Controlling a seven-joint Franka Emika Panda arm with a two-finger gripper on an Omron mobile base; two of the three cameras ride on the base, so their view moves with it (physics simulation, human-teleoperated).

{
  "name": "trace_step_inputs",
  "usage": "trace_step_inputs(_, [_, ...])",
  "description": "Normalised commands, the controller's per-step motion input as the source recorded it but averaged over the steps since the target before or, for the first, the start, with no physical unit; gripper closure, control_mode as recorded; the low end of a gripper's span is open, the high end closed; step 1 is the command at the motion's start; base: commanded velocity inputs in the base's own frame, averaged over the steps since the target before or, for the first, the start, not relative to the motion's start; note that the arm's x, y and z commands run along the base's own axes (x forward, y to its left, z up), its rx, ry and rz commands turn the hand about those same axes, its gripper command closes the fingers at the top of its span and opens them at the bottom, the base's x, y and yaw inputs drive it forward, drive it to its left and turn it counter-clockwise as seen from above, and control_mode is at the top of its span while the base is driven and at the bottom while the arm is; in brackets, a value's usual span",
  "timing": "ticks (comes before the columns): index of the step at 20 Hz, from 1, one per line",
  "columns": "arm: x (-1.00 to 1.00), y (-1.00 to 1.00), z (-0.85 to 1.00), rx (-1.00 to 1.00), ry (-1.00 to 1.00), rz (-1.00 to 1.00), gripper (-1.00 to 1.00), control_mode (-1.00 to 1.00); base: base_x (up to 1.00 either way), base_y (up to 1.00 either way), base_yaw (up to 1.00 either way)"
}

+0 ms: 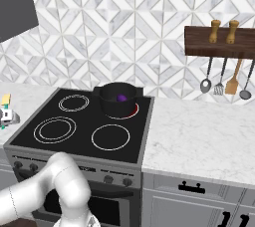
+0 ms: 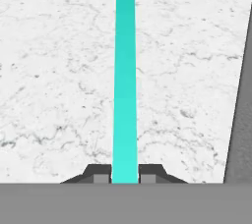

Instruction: Put the broccoli and eggplant in the pot. Retrieve the spatula and lightly stir the vegetables in the pot.

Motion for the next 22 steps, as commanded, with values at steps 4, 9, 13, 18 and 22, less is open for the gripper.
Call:
trace_step_inputs(4, [-0.43, -0.54, 0.97, 0.28, 0.00, -0.01, 1.00, -1.00, 0.00, 0.00, 0.00])
trace_step_inputs(9, [-0.38, -0.64, 1.00, 0.32, 0.00, -0.02, 1.00, -1.00, 0.00, 0.00, 0.00])
trace_step_inputs(13, [-0.37, -0.59, 1.00, 0.49, 0.11, -0.05, 1.00, -1.00, 0.00, 0.00, 0.00])
trace_step_inputs(18, [-0.32, -0.33, 1.00, 0.55, 0.20, -0.06, 1.00, -1.00, 0.00, 0.00, 0.00])
trace_step_inputs(22, [-0.31, -0.24, 1.00, 0.46, 0.27, -0.08, 1.00, -1.00, 0.00, 0.00, 0.00])
